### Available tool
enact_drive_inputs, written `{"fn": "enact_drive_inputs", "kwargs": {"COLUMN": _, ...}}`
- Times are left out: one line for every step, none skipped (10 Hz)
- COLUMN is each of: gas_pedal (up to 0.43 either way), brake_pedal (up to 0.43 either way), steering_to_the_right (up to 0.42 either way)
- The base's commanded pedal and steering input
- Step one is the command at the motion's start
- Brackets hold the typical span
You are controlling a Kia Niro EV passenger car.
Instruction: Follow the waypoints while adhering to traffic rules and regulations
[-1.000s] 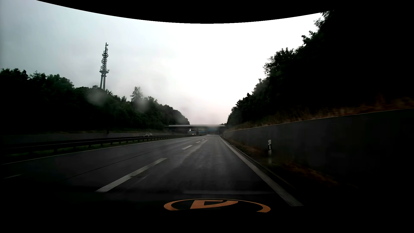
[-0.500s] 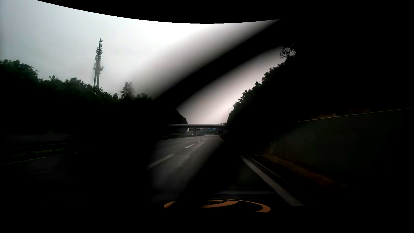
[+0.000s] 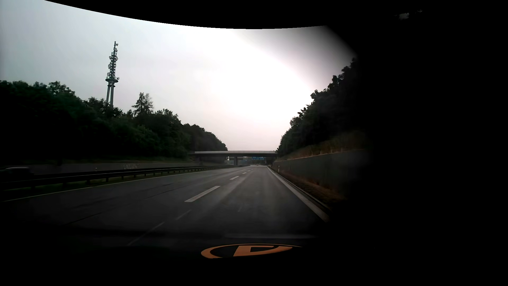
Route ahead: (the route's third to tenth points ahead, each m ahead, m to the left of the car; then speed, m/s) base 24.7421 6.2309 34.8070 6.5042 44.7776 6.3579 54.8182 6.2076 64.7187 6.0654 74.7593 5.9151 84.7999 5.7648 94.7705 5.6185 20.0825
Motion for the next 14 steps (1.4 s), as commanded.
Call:
{"fn": "enact_drive_inputs", "kwargs": {"gas_pedal": 0.098, "brake_pedal": 0.0, "steering_to_the_right": 0.003}}
{"fn": "enact_drive_inputs", "kwargs": {"gas_pedal": 0.11, "brake_pedal": 0.0, "steering_to_the_right": 0.003}}
{"fn": "enact_drive_inputs", "kwargs": {"gas_pedal": 0.118, "brake_pedal": 0.0, "steering_to_the_right": 0.003}}
{"fn": "enact_drive_inputs", "kwargs": {"gas_pedal": 0.13, "brake_pedal": 0.0, "steering_to_the_right": 0.002}}
{"fn": "enact_drive_inputs", "kwargs": {"gas_pedal": 0.138, "brake_pedal": 0.0, "steering_to_the_right": 0.001}}
{"fn": "enact_drive_inputs", "kwargs": {"gas_pedal": 0.15, "brake_pedal": 0.0, "steering_to_the_right": 0.0}}
{"fn": "enact_drive_inputs", "kwargs": {"gas_pedal": 0.15, "brake_pedal": 0.0, "steering_to_the_right": 0.0}}
{"fn": "enact_drive_inputs", "kwargs": {"gas_pedal": 0.15, "brake_pedal": 0.0, "steering_to_the_right": 0.0}}
{"fn": "enact_drive_inputs", "kwargs": {"gas_pedal": 0.15, "brake_pedal": 0.0, "steering_to_the_right": 0.0}}
{"fn": "enact_drive_inputs", "kwargs": {"gas_pedal": 0.15, "brake_pedal": 0.0, "steering_to_the_right": 0.0}}
{"fn": "enact_drive_inputs", "kwargs": {"gas_pedal": 0.15, "brake_pedal": 0.0, "steering_to_the_right": 0.0}}
{"fn": "enact_drive_inputs", "kwargs": {"gas_pedal": 0.15, "brake_pedal": 0.0, "steering_to_the_right": 0.0}}
{"fn": "enact_drive_inputs", "kwargs": {"gas_pedal": 0.15, "brake_pedal": 0.0, "steering_to_the_right": 0.0}}
{"fn": "enact_drive_inputs", "kwargs": {"gas_pedal": 0.15, "brake_pedal": 0.0, "steering_to_the_right": 0.0}}
